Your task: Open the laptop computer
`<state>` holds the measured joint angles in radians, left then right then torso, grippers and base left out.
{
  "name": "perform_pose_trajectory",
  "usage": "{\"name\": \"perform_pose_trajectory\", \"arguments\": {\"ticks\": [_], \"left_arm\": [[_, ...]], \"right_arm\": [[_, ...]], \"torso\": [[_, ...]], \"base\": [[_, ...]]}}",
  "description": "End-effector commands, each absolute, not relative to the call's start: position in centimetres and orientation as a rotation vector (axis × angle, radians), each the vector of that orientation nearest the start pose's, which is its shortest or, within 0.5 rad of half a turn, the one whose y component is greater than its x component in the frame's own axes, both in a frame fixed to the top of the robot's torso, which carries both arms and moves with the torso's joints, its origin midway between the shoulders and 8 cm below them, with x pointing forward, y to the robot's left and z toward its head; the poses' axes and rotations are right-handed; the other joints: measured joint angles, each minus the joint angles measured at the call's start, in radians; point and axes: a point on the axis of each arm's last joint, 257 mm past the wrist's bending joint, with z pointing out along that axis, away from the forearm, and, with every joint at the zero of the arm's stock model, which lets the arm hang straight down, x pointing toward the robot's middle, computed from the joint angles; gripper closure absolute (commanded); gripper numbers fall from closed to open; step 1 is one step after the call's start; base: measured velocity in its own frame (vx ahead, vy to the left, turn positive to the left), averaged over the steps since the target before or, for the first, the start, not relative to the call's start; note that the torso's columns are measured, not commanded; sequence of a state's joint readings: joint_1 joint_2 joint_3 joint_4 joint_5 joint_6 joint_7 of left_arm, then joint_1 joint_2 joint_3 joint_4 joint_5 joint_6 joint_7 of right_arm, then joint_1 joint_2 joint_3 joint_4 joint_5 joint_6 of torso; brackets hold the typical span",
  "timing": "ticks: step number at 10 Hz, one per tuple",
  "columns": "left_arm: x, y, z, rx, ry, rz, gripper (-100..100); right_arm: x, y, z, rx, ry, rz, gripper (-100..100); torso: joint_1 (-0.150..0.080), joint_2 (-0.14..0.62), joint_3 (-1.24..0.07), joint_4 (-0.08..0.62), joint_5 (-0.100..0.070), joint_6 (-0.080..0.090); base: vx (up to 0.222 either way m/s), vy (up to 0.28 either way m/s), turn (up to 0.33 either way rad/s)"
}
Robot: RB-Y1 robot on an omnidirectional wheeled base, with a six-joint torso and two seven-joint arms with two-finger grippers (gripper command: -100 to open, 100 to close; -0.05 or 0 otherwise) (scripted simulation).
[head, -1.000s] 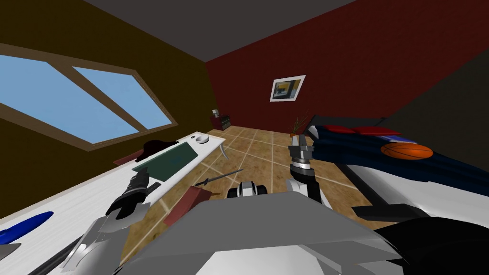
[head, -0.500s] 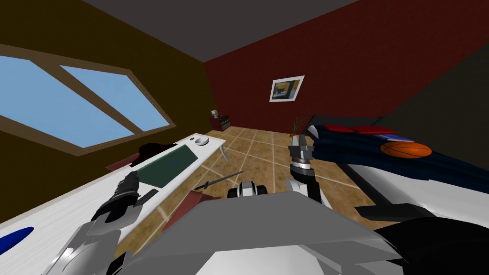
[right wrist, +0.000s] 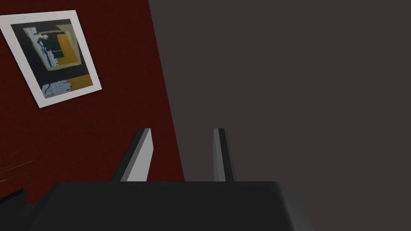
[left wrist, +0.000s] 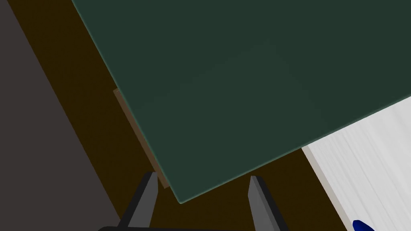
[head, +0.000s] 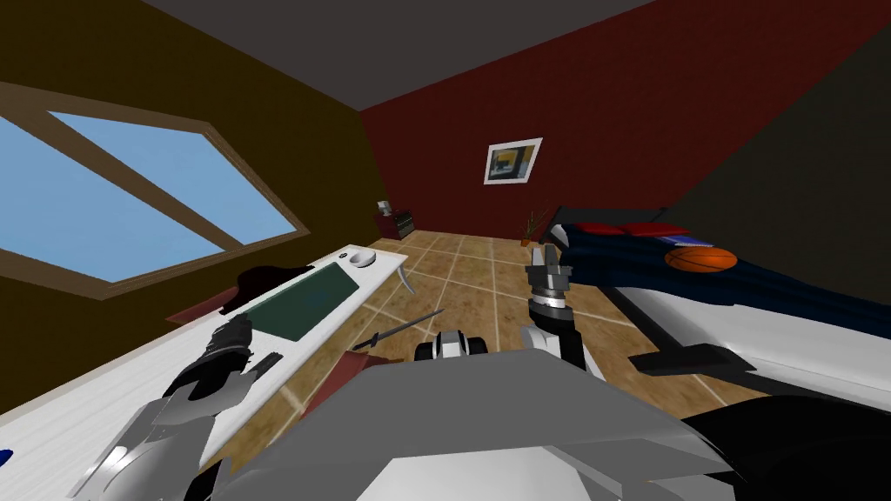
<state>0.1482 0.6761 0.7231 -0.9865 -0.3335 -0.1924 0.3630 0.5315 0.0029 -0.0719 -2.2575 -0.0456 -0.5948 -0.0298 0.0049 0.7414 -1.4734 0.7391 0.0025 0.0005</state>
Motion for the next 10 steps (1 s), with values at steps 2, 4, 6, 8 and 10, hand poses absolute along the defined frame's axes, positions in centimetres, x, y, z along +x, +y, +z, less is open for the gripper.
{"name": "perform_pose_trajectory", "arguments": {"ticks": [2, 4, 6, 8, 10], "left_arm": [[29.3, 82.4, -20.8, -1.398, 0.978, -0.176, 100], [29.1, 82.6, -21.5, -1.438, 0.973, -0.163, 100], [28.7, 83.6, -21.8, -1.503, 0.956, -0.151, 100], [28.3, 84.4, -21.9, -1.558, 0.938, -0.14, 100], [27.7, 85.4, -21.6, -1.601, 0.916, -0.119, 100]], "right_arm": [[32.3, -31.0, 2.4, 0.649, 0.539, 1.283, 0], [32.3, -31.0, 2.4, 0.649, 0.539, 1.283, 0], [32.3, -31.0, 2.4, 0.649, 0.539, 1.283, 0], [32.3, -31.0, 2.4, 0.649, 0.539, 1.283, 0], [32.3, -31.0, 2.4, 0.65, 0.54, 1.282, 0]], "torso": [[-0.001, -0.004, -0.002, -0.001, 0.0, -0.002], [0.001, -0.007, -0.004, -0.003, 0.002, -0.002], [-0.005, -0.005, -0.004, -0.002, -0.002, 0.001], [-0.004, 0.0, -0.001, 0.0, -0.002, 0.0], [-0.006, -0.007, -0.005, -0.002, -0.003, -0.001]], "base": [[-0.162, 0.098, -0.23], [-0.101, 0.065, -0.082], [-0.123, 0.057, -0.273], [-0.169, 0.065, -0.241], [-0.094, 0.035, -0.14]]}}
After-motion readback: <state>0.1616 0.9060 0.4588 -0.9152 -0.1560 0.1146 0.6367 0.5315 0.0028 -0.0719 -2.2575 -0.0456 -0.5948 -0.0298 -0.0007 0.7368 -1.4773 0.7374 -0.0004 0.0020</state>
